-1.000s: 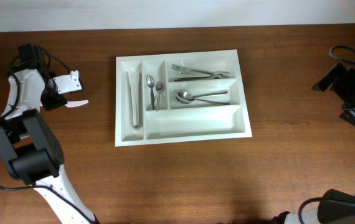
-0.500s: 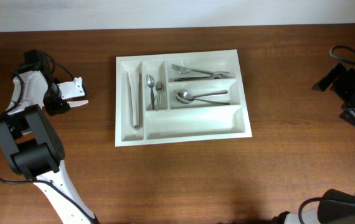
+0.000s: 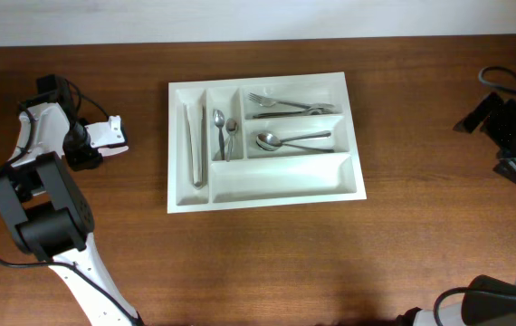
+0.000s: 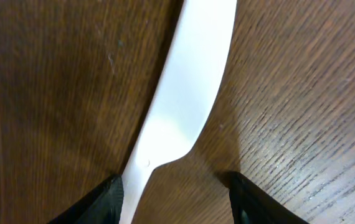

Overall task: Pack container
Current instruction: 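Lower the left gripper onto the pink knife handle and grasp it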

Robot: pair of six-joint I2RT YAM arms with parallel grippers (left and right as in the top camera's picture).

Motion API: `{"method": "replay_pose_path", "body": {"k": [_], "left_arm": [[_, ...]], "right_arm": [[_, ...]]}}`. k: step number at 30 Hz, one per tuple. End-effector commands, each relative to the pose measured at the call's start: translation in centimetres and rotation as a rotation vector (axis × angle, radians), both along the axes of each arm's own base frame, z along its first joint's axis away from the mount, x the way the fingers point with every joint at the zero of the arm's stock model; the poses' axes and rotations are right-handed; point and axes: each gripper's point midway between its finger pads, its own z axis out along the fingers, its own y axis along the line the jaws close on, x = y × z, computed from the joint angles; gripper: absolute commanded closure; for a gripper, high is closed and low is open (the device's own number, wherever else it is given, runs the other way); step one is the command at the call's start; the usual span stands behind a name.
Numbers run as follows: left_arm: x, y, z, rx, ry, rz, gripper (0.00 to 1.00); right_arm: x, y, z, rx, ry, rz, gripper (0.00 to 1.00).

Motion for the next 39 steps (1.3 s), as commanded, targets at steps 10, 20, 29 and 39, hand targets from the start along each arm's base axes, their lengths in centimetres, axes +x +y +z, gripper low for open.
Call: {"method": "replay_pose_path", "body": {"k": [10,20,29,39], "left_arm": [[0.0,-0.7,-4.2,-0.073,0.026,-0.021,0.41],[-4.1,-2.6,-6.0,-0.165,0.201,0.105,0.42],[-4.7,-2.8,-5.9,-0.171,0.225,0.138,0.45],[-3.9,-1.1,-6.0,-0.087,0.211,-0.122,0.65]], "right_arm": [[0.0,-0.1,-0.1,0.002,0.005,-0.008,0.01],[-0.1,0.0,-0.1,0.005,0.007,-0.007,0.02],[-0.1,0.3,-0.1,0.022,0.004,-0.003,0.01],[0.0,0.4,0.0,0.031,0.000,0.000,0.01]]}}
